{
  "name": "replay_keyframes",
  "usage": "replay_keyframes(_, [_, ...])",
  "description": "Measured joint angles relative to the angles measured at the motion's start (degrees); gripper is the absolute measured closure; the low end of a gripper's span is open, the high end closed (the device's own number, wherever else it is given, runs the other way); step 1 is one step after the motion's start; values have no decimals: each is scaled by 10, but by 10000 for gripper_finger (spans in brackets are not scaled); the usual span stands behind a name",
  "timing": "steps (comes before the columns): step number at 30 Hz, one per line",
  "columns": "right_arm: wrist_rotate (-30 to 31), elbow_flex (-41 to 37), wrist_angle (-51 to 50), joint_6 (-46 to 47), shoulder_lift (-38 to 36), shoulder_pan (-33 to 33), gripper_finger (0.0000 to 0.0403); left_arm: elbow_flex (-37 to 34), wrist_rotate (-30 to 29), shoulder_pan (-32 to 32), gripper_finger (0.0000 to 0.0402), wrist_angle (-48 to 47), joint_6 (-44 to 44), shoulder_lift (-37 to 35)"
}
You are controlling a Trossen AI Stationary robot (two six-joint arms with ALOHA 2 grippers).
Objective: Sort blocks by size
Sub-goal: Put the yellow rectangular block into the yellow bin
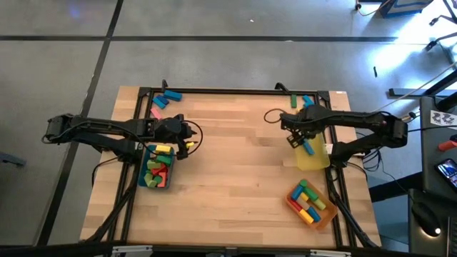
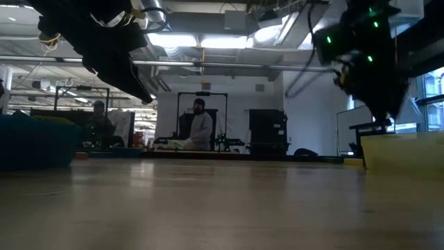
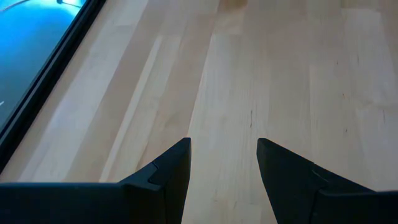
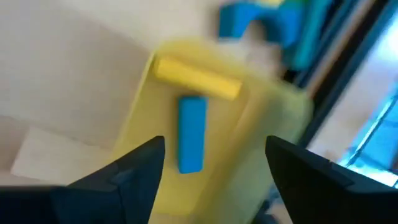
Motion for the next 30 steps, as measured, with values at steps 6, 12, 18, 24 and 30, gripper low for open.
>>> replay_keyframes(6, [131,96,14,-43,-1,-1,121,0,0,0,233,0,0,0])
replay_keyframes(12, [143,105,103,-100,3,-45,123,0,0,0,233,-1,0,0])
replay_keyframes(18, [143,82,154,-154,34,-117,123,0,0,0,233,-2,-4,0])
replay_keyframes(24, [115,68,200,-190,85,-190,123,0,0,0,233,-2,-5,0])
replay_keyframes(30, [71,67,240,-190,143,-246,123,0,0,0,233,-2,-3,0])
